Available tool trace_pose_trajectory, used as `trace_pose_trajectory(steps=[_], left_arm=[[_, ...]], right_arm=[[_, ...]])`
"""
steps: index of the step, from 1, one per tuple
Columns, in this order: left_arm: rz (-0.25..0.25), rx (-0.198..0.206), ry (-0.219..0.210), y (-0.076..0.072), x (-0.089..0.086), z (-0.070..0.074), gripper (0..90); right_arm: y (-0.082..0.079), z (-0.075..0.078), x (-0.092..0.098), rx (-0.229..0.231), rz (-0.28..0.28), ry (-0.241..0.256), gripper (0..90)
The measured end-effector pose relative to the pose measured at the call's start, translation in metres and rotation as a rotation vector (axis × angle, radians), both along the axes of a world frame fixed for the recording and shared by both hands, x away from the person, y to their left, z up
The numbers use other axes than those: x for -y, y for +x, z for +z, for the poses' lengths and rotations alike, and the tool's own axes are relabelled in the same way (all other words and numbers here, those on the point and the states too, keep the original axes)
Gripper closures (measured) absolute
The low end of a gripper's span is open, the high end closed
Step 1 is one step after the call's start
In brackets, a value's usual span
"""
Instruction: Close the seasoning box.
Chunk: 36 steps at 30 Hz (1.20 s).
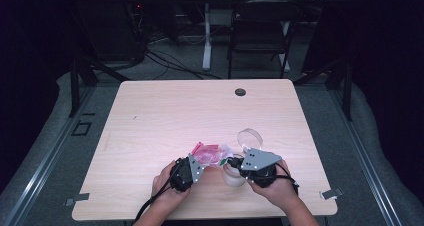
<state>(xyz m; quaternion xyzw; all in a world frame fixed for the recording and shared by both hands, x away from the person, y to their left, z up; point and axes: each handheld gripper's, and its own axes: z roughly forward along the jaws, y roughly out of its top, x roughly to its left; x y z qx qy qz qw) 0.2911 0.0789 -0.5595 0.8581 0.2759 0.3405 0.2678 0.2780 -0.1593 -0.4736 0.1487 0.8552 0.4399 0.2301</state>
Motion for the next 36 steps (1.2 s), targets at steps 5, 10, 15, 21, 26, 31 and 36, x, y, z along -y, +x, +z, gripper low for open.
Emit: trace_pose_trajectory(steps=[5, 10, 15, 21, 26, 31, 36], left_arm=[[0.002, -0.008, -0.038, 0.001, -0.003, -0.003, 64.0], [-0.015, -0.024, -0.085, 0.002, -0.005, -0.004, 59.9], [-0.026, -0.033, -0.118, 0.001, -0.008, -0.003, 54.6], [-0.038, -0.02, -0.156, -0.003, -0.01, 0.002, 46.3], [-0.049, -0.025, -0.195, -0.006, -0.012, 0.007, 45.5], [-0.049, -0.034, -0.246, -0.011, -0.015, 0.012, 45.1], [-0.066, -0.015, -0.269, -0.015, -0.015, 0.02, 45.7]], right_arm=[[0.003, 0.005, -0.008, 0.008, 0.008, -0.001, 90.0], [0.007, 0.01, -0.015, 0.015, 0.018, -0.02, 90.0], [0.01, 0.012, -0.018, 0.014, 0.022, -0.028, 90.0], [0.012, 0.012, -0.021, 0.015, 0.024, -0.039, 90.0], [0.013, 0.013, -0.022, 0.014, 0.022, -0.04, 90.0], [0.014, 0.012, -0.024, 0.012, 0.026, -0.047, 90.0], [0.015, 0.011, -0.025, 0.011, 0.026, -0.057, 90.0]])
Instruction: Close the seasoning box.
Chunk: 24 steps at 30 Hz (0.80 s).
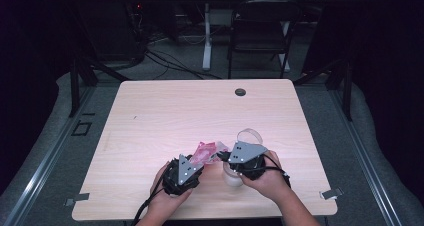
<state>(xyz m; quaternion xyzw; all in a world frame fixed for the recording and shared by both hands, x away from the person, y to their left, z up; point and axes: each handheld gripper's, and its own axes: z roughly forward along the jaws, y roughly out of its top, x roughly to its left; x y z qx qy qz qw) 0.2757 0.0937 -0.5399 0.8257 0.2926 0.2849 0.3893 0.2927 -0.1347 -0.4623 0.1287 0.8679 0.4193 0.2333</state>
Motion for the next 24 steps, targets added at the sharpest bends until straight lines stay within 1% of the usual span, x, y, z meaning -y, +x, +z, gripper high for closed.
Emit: trace_pose_trajectory(steps=[2, 3, 4, 5, 6, 8, 13, 18, 22, 24], left_arm=[[-0.013, -0.008, -0.008, -0.001, 0.001, 0.003, 47.3], [-0.014, -0.002, -0.008, -0.001, 0.001, 0.005, 47.3], [-0.015, 0.001, -0.017, -0.001, 0.002, 0.006, 47.3], [-0.018, -0.003, -0.021, -0.001, 0.002, 0.008, 47.8], [-0.021, -0.012, -0.033, 0.0, 0.002, 0.009, 49.4], [-0.036, -0.026, -0.042, 0.001, 0.003, 0.01, 53.9], [-0.045, -0.033, -0.048, 0.0, 0.006, 0.012, 62.1], [-0.054, -0.042, -0.046, -0.001, 0.007, 0.014, 69.2], [-0.055, -0.054, -0.052, 0.0, 0.005, 0.015, 74.7], [-0.054, -0.078, -0.085, 0.002, 0.004, 0.015, 76.9]], right_arm=[[0.0, 0.0, 0.0, 0.0, -0.002, 0.002, 90.0], [0.0, 0.0, -0.001, -0.001, -0.002, 0.005, 90.0], [0.0, 0.0, -0.001, -0.001, 0.001, 0.0, 90.0], [0.0, 0.001, -0.001, -0.001, 0.0, -0.003, 90.0], [-0.001, 0.001, -0.001, 0.002, -0.001, -0.006, 90.0], [-0.001, 0.001, -0.002, 0.003, 0.002, -0.009, 90.0], [-0.001, 0.002, -0.004, 0.001, 0.007, -0.005, 89.7], [-0.001, 0.002, -0.005, 0.003, 0.009, -0.015, 89.1], [0.0, 0.003, -0.005, 0.0, 0.014, -0.01, 86.5], [0.0, 0.003, -0.005, -0.001, 0.01, -0.005, 83.0]])
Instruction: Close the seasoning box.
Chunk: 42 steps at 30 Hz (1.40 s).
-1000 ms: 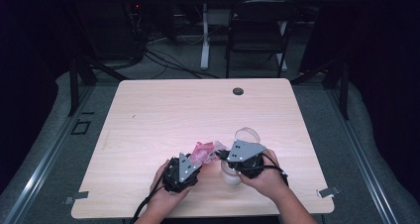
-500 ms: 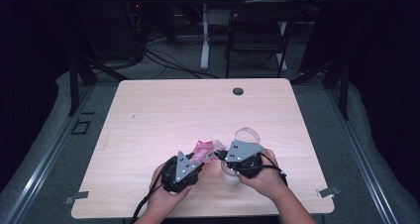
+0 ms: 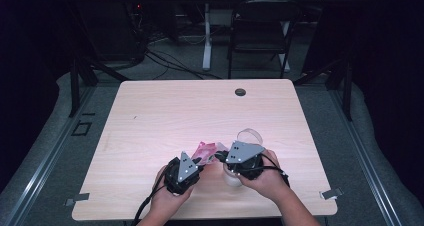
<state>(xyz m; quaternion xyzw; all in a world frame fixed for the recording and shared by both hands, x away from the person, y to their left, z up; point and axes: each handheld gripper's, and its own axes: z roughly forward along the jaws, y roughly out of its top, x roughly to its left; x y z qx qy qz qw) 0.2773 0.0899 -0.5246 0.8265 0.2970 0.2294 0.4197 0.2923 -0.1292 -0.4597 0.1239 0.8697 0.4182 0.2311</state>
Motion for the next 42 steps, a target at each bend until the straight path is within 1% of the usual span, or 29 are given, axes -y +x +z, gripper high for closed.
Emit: trace_pose_trajectory(steps=[2, 6, 9, 10, 13, 18, 19, 21, 25, 28, 31, 33, 34, 36, 39, 42], left_arm=[[0.002, -0.017, -0.021, 0.001, -0.002, 0.0, 78.9], [0.002, -0.015, -0.019, 0.002, -0.003, 0.0, 83.8], [0.003, -0.018, -0.019, 0.002, -0.004, 0.001, 85.4], [0.008, -0.018, -0.022, 0.002, -0.005, 0.001, 85.9], [0.009, -0.022, -0.023, 0.002, -0.006, 0.002, 87.3], [0.015, -0.019, -0.028, 0.005, -0.011, 0.004, 88.9], [0.019, -0.016, -0.028, 0.005, -0.012, 0.005, 89.1], [0.027, -0.006, -0.032, 0.006, -0.014, 0.006, 89.4], [0.036, -0.001, -0.037, 0.009, -0.019, 0.01, 89.8], [0.045, -0.006, -0.043, 0.011, -0.023, 0.013, 89.9], [0.052, -0.008, -0.057, 0.014, -0.026, 0.015, 89.9], [0.061, -0.003, -0.063, 0.016, -0.028, 0.017, 90.0], [0.063, -0.004, -0.06, 0.017, -0.03, 0.019, 90.0], [0.071, 0.002, -0.07, 0.019, -0.034, 0.023, 90.0], [0.081, 0.012, -0.071, 0.022, -0.04, 0.028, 90.0], [0.098, 0.023, -0.073, 0.023, -0.047, 0.033, 90.0]], right_arm=[[0.0, 0.0, 0.0, 0.004, -0.002, 0.001, 82.0], [-0.002, 0.0, 0.001, 0.014, -0.007, 0.01, 73.2], [-0.003, 0.002, 0.004, 0.013, -0.015, 0.044, 68.9], [-0.004, 0.003, 0.006, 0.022, -0.02, 0.053, 66.2], [-0.006, 0.006, 0.011, 0.014, -0.023, 0.093, 63.9], [-0.007, 0.008, 0.02, 0.0, -0.038, 0.124, 62.9], [-0.007, 0.008, 0.022, 0.001, -0.04, 0.124, 62.7], [-0.007, 0.008, 0.024, -0.003, -0.047, 0.141, 61.8], [-0.008, 0.007, 0.028, 0.002, -0.064, 0.15, 61.6], [-0.008, 0.006, 0.028, -0.001, -0.068, 0.154, 61.7], [-0.008, 0.006, 0.03, -0.001, -0.069, 0.153, 61.8], [-0.008, 0.006, 0.031, -0.003, -0.072, 0.154, 61.9], [-0.008, 0.006, 0.032, -0.002, -0.075, 0.156, 61.9], [-0.008, 0.006, 0.034, -0.001, -0.077, 0.166, 61.9], [-0.007, 0.007, 0.037, -0.005, -0.086, 0.19, 62.1], [-0.007, 0.008, 0.04, -0.006, -0.091, 0.2, 62.2]])
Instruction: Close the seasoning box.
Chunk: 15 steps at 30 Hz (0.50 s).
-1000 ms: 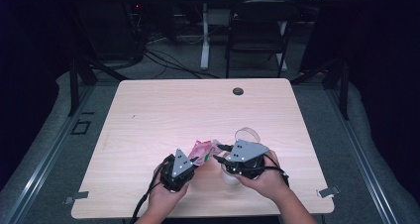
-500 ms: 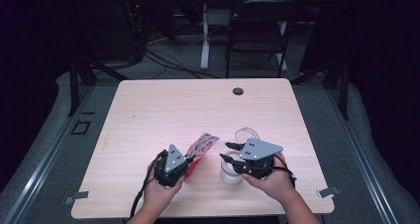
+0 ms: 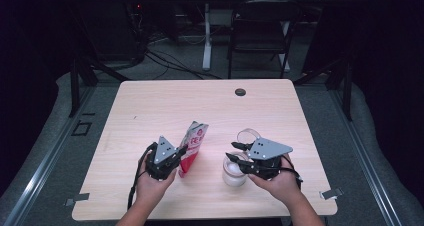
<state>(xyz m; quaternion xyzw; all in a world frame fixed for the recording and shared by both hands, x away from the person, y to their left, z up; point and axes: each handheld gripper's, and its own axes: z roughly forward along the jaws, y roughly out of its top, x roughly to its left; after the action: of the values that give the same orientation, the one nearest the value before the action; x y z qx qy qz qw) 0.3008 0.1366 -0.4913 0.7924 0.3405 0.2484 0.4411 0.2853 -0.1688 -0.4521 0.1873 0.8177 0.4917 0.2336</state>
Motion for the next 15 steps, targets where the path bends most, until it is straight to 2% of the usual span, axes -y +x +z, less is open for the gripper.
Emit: trace_pose_trajectory(steps=[6, 15], left_arm=[[0.049, 0.006, -0.02, 0.005, -0.019, 0.005, 90.0], [0.133, -0.004, -0.002, 0.01, -0.047, -0.001, 90.0]], right_arm=[[0.0, -0.001, 0.003, -0.004, -0.006, 0.006, 62.0], [0.0, -0.003, 0.004, -0.011, -0.021, 0.015, 61.2]])
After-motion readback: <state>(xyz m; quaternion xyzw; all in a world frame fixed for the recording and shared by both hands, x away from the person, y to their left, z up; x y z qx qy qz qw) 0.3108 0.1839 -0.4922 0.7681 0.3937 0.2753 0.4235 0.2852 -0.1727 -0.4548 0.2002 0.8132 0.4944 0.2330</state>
